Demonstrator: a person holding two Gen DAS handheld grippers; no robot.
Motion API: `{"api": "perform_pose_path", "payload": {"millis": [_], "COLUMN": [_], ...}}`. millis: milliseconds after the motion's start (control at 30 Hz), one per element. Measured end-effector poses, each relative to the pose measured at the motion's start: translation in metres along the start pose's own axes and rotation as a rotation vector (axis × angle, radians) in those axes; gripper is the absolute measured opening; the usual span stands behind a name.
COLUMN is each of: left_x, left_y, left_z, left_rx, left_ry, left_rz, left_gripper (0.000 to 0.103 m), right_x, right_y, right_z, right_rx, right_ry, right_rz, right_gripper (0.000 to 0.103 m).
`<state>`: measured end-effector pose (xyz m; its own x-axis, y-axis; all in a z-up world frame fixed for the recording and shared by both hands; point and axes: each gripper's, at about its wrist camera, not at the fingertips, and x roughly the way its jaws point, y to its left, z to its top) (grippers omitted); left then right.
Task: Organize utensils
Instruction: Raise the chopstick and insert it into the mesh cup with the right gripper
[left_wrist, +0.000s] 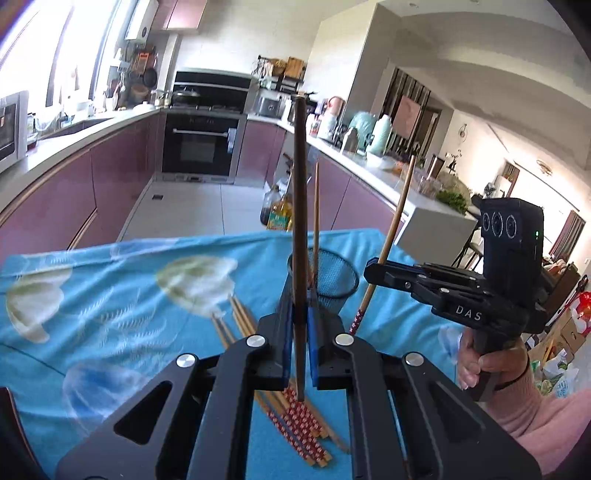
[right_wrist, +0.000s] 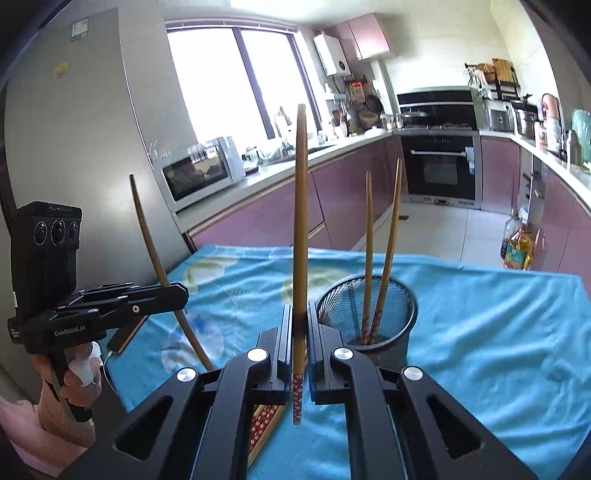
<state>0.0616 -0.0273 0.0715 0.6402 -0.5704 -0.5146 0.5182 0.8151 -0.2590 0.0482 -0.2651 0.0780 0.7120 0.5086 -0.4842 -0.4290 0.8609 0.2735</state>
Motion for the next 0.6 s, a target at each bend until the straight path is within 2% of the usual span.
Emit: {"api": "perform_pose_path", "payload": {"millis": [367,600], "left_x": [0.009,0.032], "left_y": [-0.026,-0.037], "left_z": [0.064,0.089], "left_rx": [0.027,0.034], "left_ry": [-0.115,-0.119], "left_rz": [-0.018,-0.009], "left_gripper": [0.008,0.007], "right_x": [-0.019,-0.004], "right_y": [-0.017,-0.032], "right_z": [0.048,0.058], "right_rx": [-0.029,-0.022], "right_ry": [-0.112,-0.102], "right_rz": [-0.055,-0.098], "right_gripper": [0.006,0.006]}}
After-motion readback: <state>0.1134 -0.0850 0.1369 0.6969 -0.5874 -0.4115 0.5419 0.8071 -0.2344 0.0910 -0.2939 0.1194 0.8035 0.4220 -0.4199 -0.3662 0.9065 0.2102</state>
